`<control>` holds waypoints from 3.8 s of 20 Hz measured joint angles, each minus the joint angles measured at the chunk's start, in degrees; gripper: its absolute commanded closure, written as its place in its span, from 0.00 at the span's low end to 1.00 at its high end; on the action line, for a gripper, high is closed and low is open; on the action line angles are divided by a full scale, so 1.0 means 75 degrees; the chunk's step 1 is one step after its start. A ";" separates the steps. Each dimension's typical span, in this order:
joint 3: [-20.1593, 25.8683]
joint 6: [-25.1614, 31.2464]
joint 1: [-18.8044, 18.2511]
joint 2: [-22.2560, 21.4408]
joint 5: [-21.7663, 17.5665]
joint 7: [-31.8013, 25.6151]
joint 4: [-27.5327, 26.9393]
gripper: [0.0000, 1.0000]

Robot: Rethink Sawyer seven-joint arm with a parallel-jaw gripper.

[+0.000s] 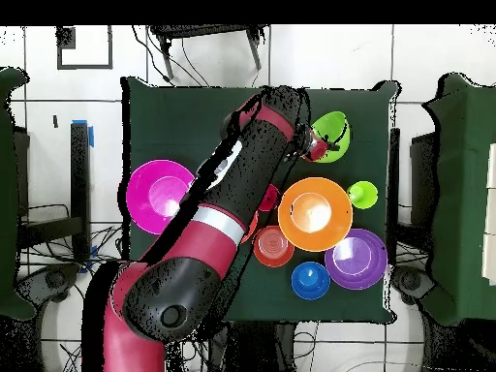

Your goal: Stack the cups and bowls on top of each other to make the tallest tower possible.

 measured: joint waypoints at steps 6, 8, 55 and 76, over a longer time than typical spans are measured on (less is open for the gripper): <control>-0.0036 0.0078 0.0011 0.0122 -0.0386 0.0000 -0.0084 1.00; -0.0035 0.0076 0.0020 0.0111 -0.0551 0.0000 -0.0057 1.00; -0.0977 0.0081 -0.1556 0.1509 -0.2462 0.0000 -0.2911 1.00; -0.0833 0.0109 -0.1573 0.1421 -0.2380 0.0000 -0.3606 1.00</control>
